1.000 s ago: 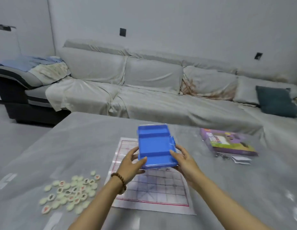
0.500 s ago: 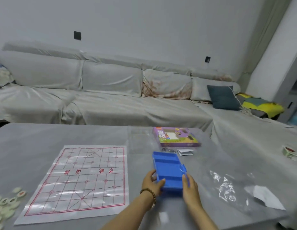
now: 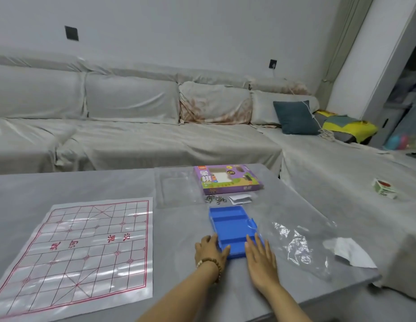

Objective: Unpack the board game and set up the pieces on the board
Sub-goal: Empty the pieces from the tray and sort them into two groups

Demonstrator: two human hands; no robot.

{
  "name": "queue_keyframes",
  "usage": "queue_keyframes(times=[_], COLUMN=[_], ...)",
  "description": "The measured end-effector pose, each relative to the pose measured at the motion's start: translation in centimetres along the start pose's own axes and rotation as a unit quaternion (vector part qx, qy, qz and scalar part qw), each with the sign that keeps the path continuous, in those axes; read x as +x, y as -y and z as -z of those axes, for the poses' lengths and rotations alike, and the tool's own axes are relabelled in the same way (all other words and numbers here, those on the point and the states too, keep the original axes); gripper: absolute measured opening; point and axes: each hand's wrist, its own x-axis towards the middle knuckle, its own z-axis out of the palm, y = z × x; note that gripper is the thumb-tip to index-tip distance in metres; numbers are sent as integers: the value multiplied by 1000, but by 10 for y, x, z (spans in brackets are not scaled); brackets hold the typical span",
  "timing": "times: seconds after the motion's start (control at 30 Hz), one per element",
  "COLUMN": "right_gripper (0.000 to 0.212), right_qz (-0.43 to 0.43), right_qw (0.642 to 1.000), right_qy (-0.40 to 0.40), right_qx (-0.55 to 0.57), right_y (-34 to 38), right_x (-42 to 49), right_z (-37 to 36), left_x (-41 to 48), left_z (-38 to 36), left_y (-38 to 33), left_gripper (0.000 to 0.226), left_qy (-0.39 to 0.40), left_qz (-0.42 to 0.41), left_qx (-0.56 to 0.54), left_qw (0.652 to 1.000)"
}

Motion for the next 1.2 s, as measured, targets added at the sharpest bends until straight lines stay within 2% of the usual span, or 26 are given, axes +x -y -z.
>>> queue_keyframes(times=[0.13, 0.27, 0.53, 0.6, 0.67, 0.73, 0.9, 1.03, 1.1, 1.2], right_gripper=[51, 49, 49, 64, 97, 111, 97, 109, 112, 105], right_qz=[16, 94, 221, 283, 340, 369, 397, 441, 458, 481], right_qw=[1000, 995, 974, 956, 935, 921, 902, 877, 866, 849], right_qy=[-9, -25, 52, 72, 93, 114, 164, 178, 187, 206], right_qx=[-11, 3, -8, -29, -46, -57, -39, -65, -73, -77], right_y=[8, 42, 139, 166, 188, 210, 265, 299, 310, 315], right_x=[-2, -5, -36, -50, -64, -75, -102, -121, -127, -131], right_z=[1, -2, -41, -54, -71, -93, -138, -165, -177, -193], left_x=[-4, -4, -28, -45, -65, -88, -147, -183, -197, -211], left_z=[13, 57, 199, 231, 257, 279, 316, 333, 335, 336], left_y=[5, 21, 120, 151, 185, 219, 294, 336, 348, 358], left_gripper=[61, 62, 63, 65, 66, 67, 71, 69, 80, 124], left_qy=[15, -24, -106, -114, -121, -132, -143, -138, -129, -134], left_qz=[-22, -29, 19, 37, 49, 65, 129, 188, 203, 184], left_qx=[12, 56, 174, 216, 251, 273, 291, 277, 268, 249], left_qw=[1000, 998, 979, 969, 959, 951, 937, 932, 933, 941])
